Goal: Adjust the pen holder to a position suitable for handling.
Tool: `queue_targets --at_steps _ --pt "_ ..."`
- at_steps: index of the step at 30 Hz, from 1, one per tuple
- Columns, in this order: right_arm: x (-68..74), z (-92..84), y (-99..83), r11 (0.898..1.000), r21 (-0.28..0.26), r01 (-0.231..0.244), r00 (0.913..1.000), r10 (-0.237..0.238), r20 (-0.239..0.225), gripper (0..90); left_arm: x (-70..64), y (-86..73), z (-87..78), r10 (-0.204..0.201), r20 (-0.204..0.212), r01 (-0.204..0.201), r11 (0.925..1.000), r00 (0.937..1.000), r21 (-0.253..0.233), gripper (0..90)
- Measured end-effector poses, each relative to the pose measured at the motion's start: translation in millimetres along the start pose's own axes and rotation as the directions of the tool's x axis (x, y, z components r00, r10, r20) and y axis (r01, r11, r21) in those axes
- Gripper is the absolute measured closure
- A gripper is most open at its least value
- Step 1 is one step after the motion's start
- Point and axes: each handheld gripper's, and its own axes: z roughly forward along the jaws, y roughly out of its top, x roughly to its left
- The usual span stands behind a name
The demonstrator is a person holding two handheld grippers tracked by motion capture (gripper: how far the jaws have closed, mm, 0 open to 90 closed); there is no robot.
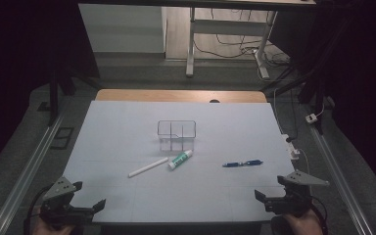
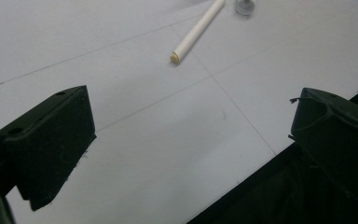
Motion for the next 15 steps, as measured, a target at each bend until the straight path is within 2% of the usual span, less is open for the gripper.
queue_targets --at_steps 5,10,15 --pt "0.4 0.3 0.1 1.0 0.002 0.002 1.0 -0.002 -0.007 0.0 0.1 0.4 0.6 0.002 0.002 -0.002 1.0 1.0 0.006 0.0" --pt "1.5 0.6 0.0 1.0 0.009 0.013 0.9998 -0.013 -0.016 0.0 2.2 1.5 2.3 -0.013 0.019 0.013 0.9998 0.9997 0.017 0.0" --pt "0.7 -0.2 -0.3 1.0 0.007 0.017 0.9996 -0.017 -0.021 0.0 -0.3 2.5 3.6 0.008 0.006 -0.008 0.9994 0.9999 0.032 0.4"
